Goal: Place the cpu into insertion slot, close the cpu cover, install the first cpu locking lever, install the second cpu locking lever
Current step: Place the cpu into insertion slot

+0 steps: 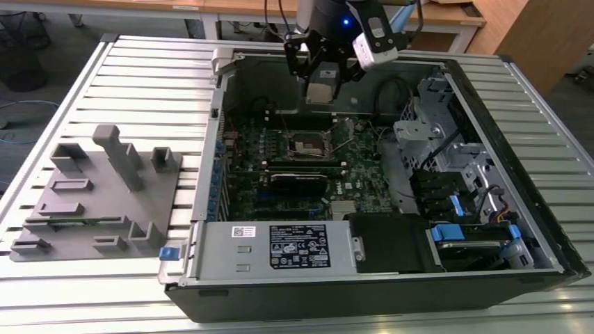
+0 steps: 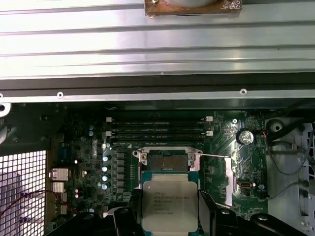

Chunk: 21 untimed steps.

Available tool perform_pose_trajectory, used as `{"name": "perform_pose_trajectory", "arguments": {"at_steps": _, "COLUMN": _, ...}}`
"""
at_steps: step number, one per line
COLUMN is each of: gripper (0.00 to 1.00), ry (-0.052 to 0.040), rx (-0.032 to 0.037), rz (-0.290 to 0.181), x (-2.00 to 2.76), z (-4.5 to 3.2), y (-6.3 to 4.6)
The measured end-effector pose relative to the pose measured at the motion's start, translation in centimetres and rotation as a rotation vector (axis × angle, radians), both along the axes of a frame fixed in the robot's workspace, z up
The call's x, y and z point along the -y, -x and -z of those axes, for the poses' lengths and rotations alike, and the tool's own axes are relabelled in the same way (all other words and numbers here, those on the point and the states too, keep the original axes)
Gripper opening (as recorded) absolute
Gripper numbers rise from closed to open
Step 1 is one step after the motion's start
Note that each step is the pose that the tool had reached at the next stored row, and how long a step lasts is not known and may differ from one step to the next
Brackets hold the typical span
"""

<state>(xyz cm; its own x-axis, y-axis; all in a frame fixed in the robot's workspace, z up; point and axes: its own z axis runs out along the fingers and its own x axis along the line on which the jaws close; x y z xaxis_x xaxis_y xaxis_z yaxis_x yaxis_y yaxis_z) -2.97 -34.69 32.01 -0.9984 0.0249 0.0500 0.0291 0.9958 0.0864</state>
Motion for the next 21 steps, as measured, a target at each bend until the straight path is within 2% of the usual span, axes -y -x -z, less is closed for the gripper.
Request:
{"name": "perform_pose_trajectory", "arguments": {"at_steps": 13, "gripper": 0.54, "ry": 0.0000, "rx": 0.0008, "rz": 0.000, "x": 0.00, "z": 0.74, "y": 0.00}}
{"name": "perform_pose_trajectory", "arguments": {"at_steps": 21, "gripper": 0.54, "ry": 0.0000, "rx": 0.0008, "rz": 0.000, "x": 0.00, "z": 0.78, "y": 0.00}}
